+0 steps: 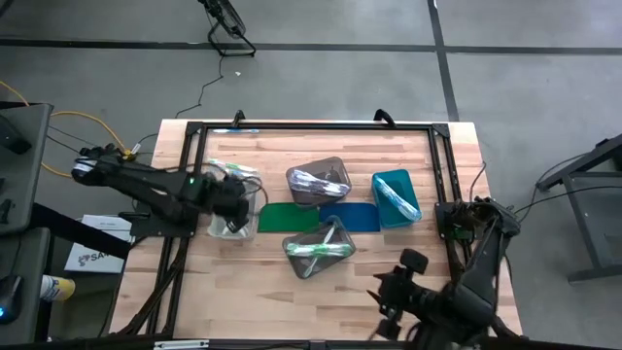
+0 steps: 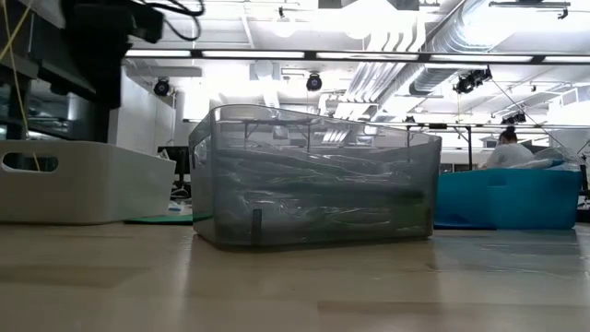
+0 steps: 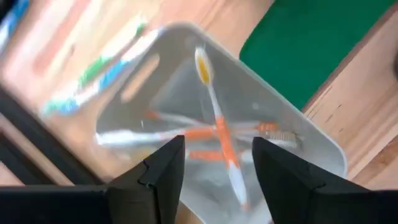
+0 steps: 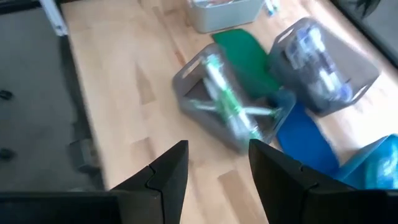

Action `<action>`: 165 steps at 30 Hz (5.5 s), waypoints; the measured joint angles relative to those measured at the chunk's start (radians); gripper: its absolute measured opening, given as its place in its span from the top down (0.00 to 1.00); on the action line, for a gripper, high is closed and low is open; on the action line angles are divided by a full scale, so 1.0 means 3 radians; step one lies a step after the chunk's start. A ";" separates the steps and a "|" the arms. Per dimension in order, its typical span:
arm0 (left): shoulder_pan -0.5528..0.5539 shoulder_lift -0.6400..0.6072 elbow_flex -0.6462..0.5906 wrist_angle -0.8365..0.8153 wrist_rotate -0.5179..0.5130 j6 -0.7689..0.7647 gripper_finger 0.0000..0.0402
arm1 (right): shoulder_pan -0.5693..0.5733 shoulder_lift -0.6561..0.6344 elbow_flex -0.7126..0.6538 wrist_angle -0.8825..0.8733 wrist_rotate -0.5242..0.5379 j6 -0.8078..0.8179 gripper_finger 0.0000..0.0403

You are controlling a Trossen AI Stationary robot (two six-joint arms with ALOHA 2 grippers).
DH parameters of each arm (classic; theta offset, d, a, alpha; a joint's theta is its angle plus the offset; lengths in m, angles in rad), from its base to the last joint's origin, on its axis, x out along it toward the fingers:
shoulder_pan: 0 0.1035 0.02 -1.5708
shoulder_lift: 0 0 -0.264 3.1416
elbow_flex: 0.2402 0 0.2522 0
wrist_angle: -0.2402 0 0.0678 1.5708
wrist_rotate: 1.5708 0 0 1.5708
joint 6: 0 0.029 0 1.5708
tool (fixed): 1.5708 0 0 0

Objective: Pick & Place Toothbrushes
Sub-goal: Put the blue toothbrush into the blue bin

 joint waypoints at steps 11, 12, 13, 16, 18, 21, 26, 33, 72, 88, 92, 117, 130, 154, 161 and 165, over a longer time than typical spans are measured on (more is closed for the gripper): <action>0.1404 -0.0003 0.0021 0.0722 0.0189 0.2393 0.55 | -0.1076 -0.0001 0.0000 0.0245 -0.0494 -0.1330 0.60; 0.1551 -0.0003 0.0021 0.0803 0.0255 0.2602 0.55 | -0.1196 0.0000 0.0000 0.0362 -0.0601 -0.1520 0.60; 0.1694 -0.0003 0.0021 0.0880 0.0317 0.2802 0.55 | -0.1315 0.0000 0.0000 0.0488 -0.0705 -0.1709 0.60; 0.2139 -0.0003 0.0021 0.1034 0.0498 0.3358 0.55 | -0.1675 0.0000 0.0000 0.0914 -0.1028 -0.2242 0.60; 0.2456 -0.0003 0.0021 0.1076 0.0642 0.3701 0.55 | -0.1919 0.0000 0.0000 0.1187 -0.1287 -0.2529 0.60; 0.2909 -0.0002 0.0021 0.1085 0.0892 0.4165 0.55 | -0.2262 0.0000 0.0000 0.1535 -0.1683 -0.2858 0.60; 0.3501 0.0004 0.0020 0.1058 0.1286 0.4771 0.55 | -0.2756 0.0000 0.0000 0.1711 -0.2056 -0.3195 0.60; 0.3910 0.0004 -0.0103 0.1060 0.1388 0.5115 0.55 | -0.3279 -0.0004 -0.0083 0.1796 -0.2588 -0.3503 0.60; 0.4022 0.0681 -0.0497 0.1808 0.1213 0.4843 0.55 | -0.5083 -0.0188 -0.1264 0.2040 -0.5016 -0.5160 0.77; 0.3968 0.1245 -0.0485 0.3126 0.1239 0.5899 0.55 | -0.5590 -0.0210 -0.1261 0.2001 -0.5185 -0.5436 0.77; 0.3950 0.1413 -0.0342 0.3163 0.1194 0.5960 0.55 | -0.5635 -0.0210 -0.1261 0.2005 -0.5185 -0.5436 0.77; 0.3956 0.2234 0.0323 0.2689 0.1055 0.6185 0.56 | -0.5623 -0.0207 -0.1261 0.2073 -0.4743 -0.4935 0.77; 0.3957 0.2232 0.0323 0.2650 0.1048 0.6185 0.92 | -0.5607 -0.0206 -0.1261 0.2059 -0.4619 -0.4870 0.77; 0.3956 0.2210 0.1342 0.1517 0.1678 0.6115 1.00 | -0.5606 -0.0795 -0.1260 0.1793 -0.4428 -0.4739 0.77; 0.3954 0.2210 0.2056 0.1357 0.2809 0.5726 1.00 | -0.5572 -0.0947 -0.1260 0.1947 -0.4446 -0.4821 0.77; 0.3911 0.2209 0.2480 0.1529 0.3169 0.5451 1.00 | -0.5560 -0.0947 -0.1260 0.2121 -0.4435 -0.4834 0.77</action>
